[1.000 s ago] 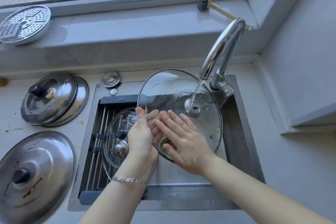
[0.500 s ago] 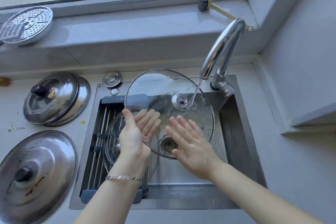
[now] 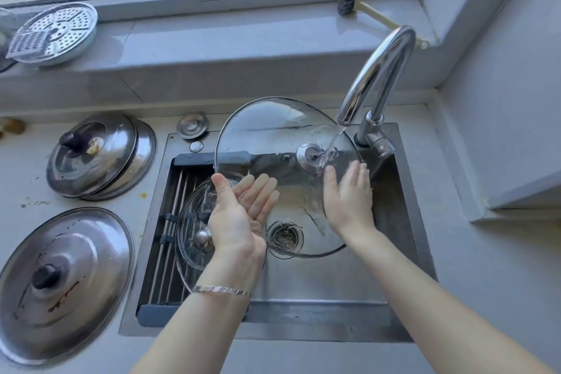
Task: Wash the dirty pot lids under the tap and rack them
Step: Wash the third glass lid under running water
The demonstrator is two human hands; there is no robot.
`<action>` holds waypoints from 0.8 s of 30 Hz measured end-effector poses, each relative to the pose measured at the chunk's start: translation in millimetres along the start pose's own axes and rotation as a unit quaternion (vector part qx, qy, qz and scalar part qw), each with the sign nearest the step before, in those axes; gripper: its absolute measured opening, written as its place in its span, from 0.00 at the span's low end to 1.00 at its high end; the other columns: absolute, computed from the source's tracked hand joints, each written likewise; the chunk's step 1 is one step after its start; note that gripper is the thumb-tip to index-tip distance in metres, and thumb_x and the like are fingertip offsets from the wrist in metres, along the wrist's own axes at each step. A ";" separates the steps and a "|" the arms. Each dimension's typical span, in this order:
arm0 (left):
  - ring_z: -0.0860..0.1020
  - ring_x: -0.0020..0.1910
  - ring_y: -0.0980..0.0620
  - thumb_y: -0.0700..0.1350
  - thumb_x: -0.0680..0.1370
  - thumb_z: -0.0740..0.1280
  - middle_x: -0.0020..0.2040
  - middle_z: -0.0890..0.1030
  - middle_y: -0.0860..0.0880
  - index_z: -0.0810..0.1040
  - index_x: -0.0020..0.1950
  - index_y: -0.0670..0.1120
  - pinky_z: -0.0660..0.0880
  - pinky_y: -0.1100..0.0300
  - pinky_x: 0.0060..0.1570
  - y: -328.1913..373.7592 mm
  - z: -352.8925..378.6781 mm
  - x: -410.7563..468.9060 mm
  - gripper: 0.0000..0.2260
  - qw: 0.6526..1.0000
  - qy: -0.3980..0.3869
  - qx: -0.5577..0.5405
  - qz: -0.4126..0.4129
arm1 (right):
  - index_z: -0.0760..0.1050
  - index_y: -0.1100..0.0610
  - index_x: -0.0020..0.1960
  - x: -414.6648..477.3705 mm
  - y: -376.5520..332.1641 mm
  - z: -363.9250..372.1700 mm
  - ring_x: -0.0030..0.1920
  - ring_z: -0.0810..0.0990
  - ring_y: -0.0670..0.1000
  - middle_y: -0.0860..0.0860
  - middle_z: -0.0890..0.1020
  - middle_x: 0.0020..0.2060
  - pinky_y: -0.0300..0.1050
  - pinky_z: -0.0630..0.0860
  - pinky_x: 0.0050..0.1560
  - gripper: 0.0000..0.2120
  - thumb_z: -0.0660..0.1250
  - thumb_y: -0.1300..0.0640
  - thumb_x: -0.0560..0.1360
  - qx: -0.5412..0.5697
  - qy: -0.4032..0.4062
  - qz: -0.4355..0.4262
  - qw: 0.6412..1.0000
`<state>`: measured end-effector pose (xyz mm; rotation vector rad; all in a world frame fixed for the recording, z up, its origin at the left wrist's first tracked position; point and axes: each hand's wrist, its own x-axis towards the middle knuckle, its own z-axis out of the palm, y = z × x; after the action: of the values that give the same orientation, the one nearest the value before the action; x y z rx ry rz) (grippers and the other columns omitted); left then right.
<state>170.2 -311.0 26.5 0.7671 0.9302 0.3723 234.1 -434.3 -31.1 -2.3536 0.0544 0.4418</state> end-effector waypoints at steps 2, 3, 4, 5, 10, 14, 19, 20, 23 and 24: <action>0.84 0.33 0.49 0.59 0.78 0.55 0.32 0.84 0.45 0.74 0.46 0.38 0.82 0.59 0.35 0.6 4.3 3.6 0.23 1.000 0.007 0.003 -0.001 | 0.39 0.59 0.76 -19.3 0.2 7.1 0.75 0.37 0.48 0.52 0.39 0.75 0.45 0.35 0.74 0.34 0.44 0.41 0.79 -0.028 -0.001 -0.079 0.997; 0.84 0.33 0.49 0.59 0.78 0.55 0.32 0.84 0.45 0.74 0.45 0.38 0.81 0.59 0.36 0.1 5.8 5.0 0.23 1.000 0.009 0.007 -0.001 | 0.39 0.57 0.76 -34.1 -0.5 12.8 0.74 0.35 0.46 0.47 0.37 0.74 0.42 0.33 0.73 0.34 0.42 0.39 0.77 -0.039 0.000 -0.143 0.989; 0.84 0.32 0.49 0.58 0.79 0.55 0.31 0.84 0.45 0.74 0.45 0.39 0.81 0.58 0.36 -0.6 6.9 5.3 0.23 1.000 0.009 0.009 -0.002 | 0.39 0.55 0.76 -45.6 -0.1 17.6 0.73 0.34 0.43 0.44 0.36 0.72 0.40 0.31 0.72 0.35 0.39 0.38 0.74 -0.045 -0.005 -0.194 0.980; 0.84 0.32 0.49 0.58 0.79 0.55 0.31 0.84 0.45 0.74 0.45 0.39 0.81 0.58 0.37 -1.5 8.3 4.9 0.23 1.000 0.009 0.012 -0.005 | 0.39 0.54 0.76 -48.8 1.8 19.9 0.73 0.33 0.42 0.43 0.36 0.71 0.39 0.31 0.71 0.36 0.38 0.37 0.73 -0.046 -0.006 -0.218 0.975; 0.84 0.33 0.49 0.58 0.78 0.57 0.32 0.84 0.44 0.75 0.45 0.38 0.82 0.58 0.37 -4.6 9.1 0.7 0.22 1.000 0.021 0.013 -0.013 | 0.43 0.60 0.76 -1.2 7.7 8.2 0.76 0.42 0.51 0.55 0.44 0.76 0.46 0.40 0.75 0.32 0.44 0.43 0.80 0.031 -0.015 0.023 0.999; 0.84 0.32 0.49 0.58 0.78 0.57 0.31 0.84 0.45 0.75 0.45 0.38 0.82 0.59 0.34 -7.7 7.3 0.2 0.22 0.999 0.025 0.016 -0.012 | 0.36 0.58 0.75 -38.2 -2.2 19.8 0.75 0.35 0.49 0.49 0.36 0.74 0.47 0.34 0.72 0.39 0.38 0.35 0.73 -0.064 -0.015 -0.091 0.994; 0.84 0.32 0.49 0.58 0.78 0.57 0.31 0.84 0.45 0.75 0.45 0.37 0.81 0.60 0.31 -10.6 -0.5 -4.0 0.23 0.999 0.019 0.036 -0.026 | 0.42 0.56 0.76 -19.6 14.8 19.1 0.75 0.40 0.46 0.49 0.43 0.76 0.45 0.39 0.74 0.33 0.41 0.39 0.77 -0.010 0.007 -0.075 0.997; 0.84 0.32 0.49 0.58 0.78 0.57 0.31 0.84 0.44 0.75 0.45 0.37 0.81 0.60 0.30 -10.1 -3.3 -5.2 0.23 0.999 0.014 0.044 -0.027 | 0.43 0.57 0.76 -5.6 19.7 14.2 0.76 0.42 0.47 0.50 0.45 0.77 0.46 0.40 0.75 0.31 0.43 0.43 0.80 0.022 0.007 -0.044 0.999; 0.84 0.32 0.48 0.57 0.78 0.58 0.32 0.84 0.43 0.75 0.44 0.36 0.80 0.60 0.29 -7.9 -12.3 -7.5 0.23 0.996 -0.006 0.079 -0.034 | 0.46 0.58 0.76 27.7 25.5 -1.8 0.76 0.45 0.48 0.51 0.49 0.77 0.48 0.43 0.75 0.27 0.44 0.48 0.82 0.058 -0.002 -0.033 0.998; 0.84 0.31 0.48 0.57 0.78 0.58 0.32 0.84 0.43 0.75 0.44 0.36 0.80 0.60 0.29 -7.9 -14.7 -8.1 0.23 0.995 -0.016 0.093 -0.036 | 0.46 0.57 0.76 35.4 22.1 -8.1 0.76 0.45 0.47 0.51 0.49 0.77 0.49 0.43 0.75 0.26 0.44 0.48 0.82 0.044 -0.008 -0.054 0.998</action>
<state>153.2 -315.0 20.0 0.9040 0.9693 0.2115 266.2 -452.9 -51.9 -2.2530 -0.0594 0.3963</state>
